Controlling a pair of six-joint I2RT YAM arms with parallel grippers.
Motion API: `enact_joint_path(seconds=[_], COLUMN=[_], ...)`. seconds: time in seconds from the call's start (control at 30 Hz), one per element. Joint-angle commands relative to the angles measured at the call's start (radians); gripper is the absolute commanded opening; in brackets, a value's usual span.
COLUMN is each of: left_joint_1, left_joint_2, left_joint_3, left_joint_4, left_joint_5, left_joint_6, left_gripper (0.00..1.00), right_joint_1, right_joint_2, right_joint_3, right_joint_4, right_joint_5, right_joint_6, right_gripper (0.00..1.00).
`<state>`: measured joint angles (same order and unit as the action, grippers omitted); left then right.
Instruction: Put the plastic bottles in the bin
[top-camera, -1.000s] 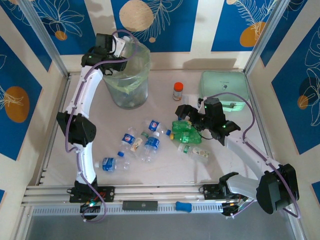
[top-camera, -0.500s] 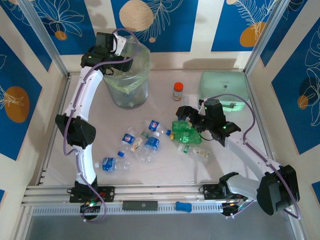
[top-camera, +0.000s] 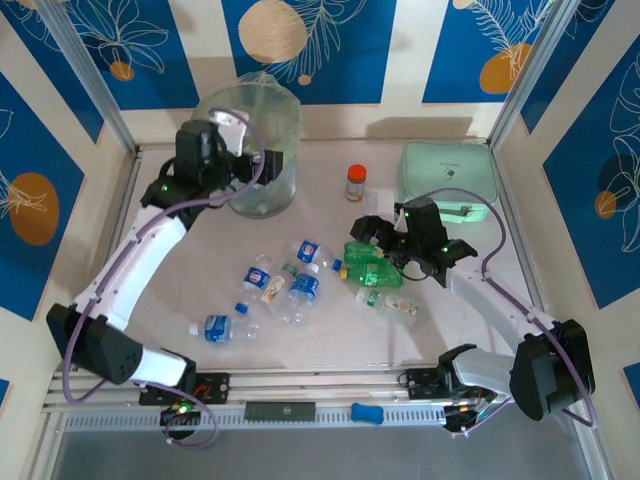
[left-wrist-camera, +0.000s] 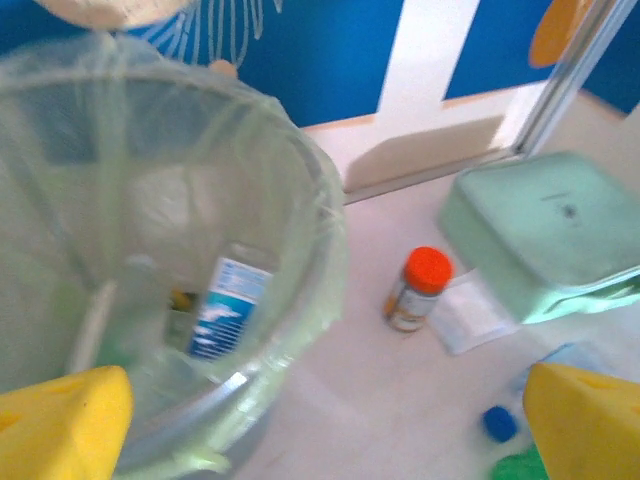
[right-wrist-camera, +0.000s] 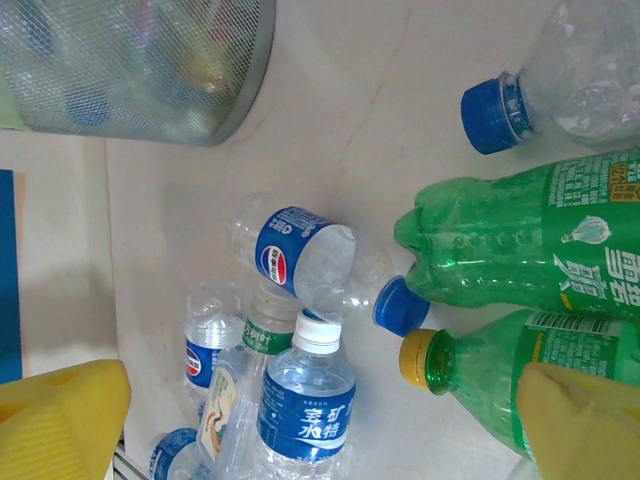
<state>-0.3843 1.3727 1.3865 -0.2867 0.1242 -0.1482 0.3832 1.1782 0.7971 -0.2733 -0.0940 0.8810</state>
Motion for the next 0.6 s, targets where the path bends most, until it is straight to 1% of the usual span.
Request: enact_joint_path(seconds=[0.0,0.1,0.17,0.27,0.37,0.47,0.57], left_joint_1=[-0.001,-0.013,-0.029,-0.063,-0.106,-0.149,-0.181], left_joint_2=[-0.074,-0.124,-0.145,-0.162,-0.162,-0.139,-0.091], left_joint_3=[-0.172,-0.321,-0.401,-0.503,-0.591,-0.656,-0.674], left_joint_4=[0.257,0.346,0.385,0.431,0.515,0.606,0.665], left_joint_5=[0.130,0.164,0.179,0.177,0.162,0.146,0.151], left_joint_6=[-0.209,-0.315,-0.360,-0.421,-0.483,-0.522,-0.544], left_gripper=[0.99,0.99,0.99,0.99,0.99,0.99,0.99], right_joint_1=[0.008,0.020,0.027,0.035,0.036,0.033,0.016], right_joint_2=[0.010,0.016,0.018,0.014,0.025,0.023,0.027], right_joint_3=[0.053,0.071,0.082,0.090,0.084,0.050,0.011], right_joint_4=[-0.121,-0.230,-0.311,-0.417,-0.503,-0.521,-0.506], right_joint_5=[-0.004,0.027,0.055,0.107,0.154,0.200,0.220], right_joint_6=[-0.054,-0.094,-0.122,-0.148,-0.154,-0.145,-0.142], right_gripper=[1.00,1.00,0.99,0.99,0.99,0.99,0.99])
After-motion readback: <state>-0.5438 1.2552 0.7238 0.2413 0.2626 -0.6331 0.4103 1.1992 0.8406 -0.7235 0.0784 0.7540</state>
